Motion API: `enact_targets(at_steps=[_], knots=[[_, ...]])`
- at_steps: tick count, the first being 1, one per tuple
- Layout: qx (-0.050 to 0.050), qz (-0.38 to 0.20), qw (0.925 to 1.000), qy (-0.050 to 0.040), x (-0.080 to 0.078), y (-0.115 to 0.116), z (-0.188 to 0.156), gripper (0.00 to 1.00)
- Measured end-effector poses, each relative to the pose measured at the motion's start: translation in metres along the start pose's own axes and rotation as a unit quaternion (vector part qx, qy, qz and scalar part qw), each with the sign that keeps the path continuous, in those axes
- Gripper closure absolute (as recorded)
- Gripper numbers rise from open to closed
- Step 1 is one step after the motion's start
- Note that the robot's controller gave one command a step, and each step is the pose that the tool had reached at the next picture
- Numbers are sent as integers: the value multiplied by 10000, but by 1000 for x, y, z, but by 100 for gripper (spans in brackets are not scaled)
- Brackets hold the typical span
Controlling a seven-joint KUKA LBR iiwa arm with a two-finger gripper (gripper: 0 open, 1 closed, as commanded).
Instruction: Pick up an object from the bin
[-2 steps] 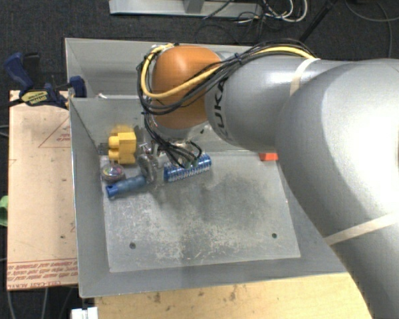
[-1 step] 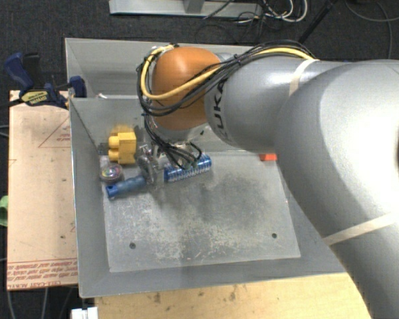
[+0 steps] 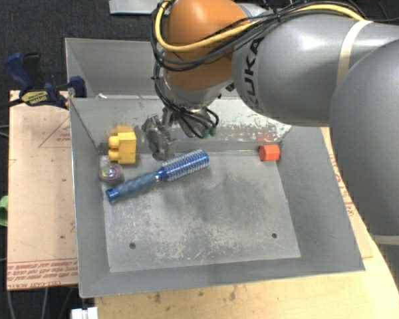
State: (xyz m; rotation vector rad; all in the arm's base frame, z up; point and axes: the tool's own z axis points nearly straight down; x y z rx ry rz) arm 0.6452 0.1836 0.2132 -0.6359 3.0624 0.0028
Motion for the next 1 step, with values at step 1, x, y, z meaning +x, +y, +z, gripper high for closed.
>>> enact_targets(at_steps=[1], knots=[[5, 1532, 9882, 88, 11, -27, 86, 100]])
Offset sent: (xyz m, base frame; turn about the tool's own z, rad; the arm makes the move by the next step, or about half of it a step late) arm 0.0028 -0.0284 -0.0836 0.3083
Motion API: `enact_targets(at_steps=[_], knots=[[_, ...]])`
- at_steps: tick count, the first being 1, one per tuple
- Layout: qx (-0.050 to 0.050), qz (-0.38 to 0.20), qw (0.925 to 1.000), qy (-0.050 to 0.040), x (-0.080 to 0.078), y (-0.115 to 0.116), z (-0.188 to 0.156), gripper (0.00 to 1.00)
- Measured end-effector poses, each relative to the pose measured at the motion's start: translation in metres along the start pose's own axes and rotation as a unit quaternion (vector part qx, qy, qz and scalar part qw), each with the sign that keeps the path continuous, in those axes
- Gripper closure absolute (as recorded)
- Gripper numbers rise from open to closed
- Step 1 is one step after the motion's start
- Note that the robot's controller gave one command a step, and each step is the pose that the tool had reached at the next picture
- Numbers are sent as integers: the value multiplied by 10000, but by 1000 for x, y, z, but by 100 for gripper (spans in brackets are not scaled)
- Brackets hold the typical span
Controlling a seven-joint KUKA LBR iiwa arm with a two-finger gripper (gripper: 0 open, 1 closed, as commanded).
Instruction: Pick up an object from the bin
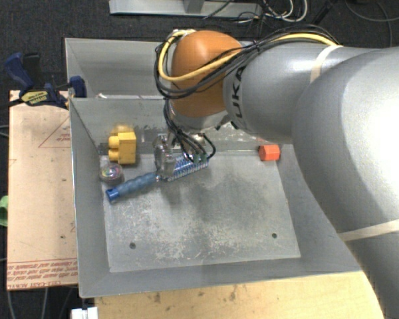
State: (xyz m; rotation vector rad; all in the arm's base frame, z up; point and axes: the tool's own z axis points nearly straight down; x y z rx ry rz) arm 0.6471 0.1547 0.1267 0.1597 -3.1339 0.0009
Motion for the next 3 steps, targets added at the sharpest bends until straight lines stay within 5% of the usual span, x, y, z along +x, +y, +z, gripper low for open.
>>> enact_targets(at_steps=[1, 2, 3], knots=[[-7, -6, 10000, -19, -1, 1, -2, 0], [-5, -703, 9975, -4, 15, -5, 59, 0], [-7, -700, 9975, -32, 13, -5, 56, 100]])
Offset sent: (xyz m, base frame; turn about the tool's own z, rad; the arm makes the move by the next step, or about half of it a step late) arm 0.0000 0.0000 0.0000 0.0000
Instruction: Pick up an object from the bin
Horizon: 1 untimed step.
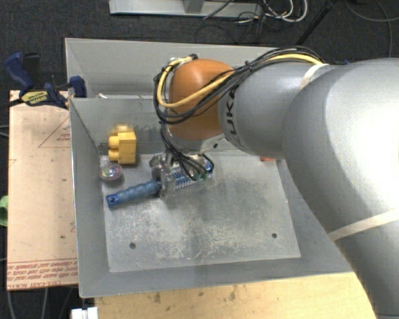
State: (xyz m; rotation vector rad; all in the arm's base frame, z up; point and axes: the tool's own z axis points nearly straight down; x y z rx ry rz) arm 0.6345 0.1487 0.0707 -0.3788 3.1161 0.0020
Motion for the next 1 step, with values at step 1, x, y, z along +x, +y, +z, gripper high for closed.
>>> enact_targets(at_steps=[1], knots=[[4, -186, 9998, -42, 12, 0, -177, 100]])
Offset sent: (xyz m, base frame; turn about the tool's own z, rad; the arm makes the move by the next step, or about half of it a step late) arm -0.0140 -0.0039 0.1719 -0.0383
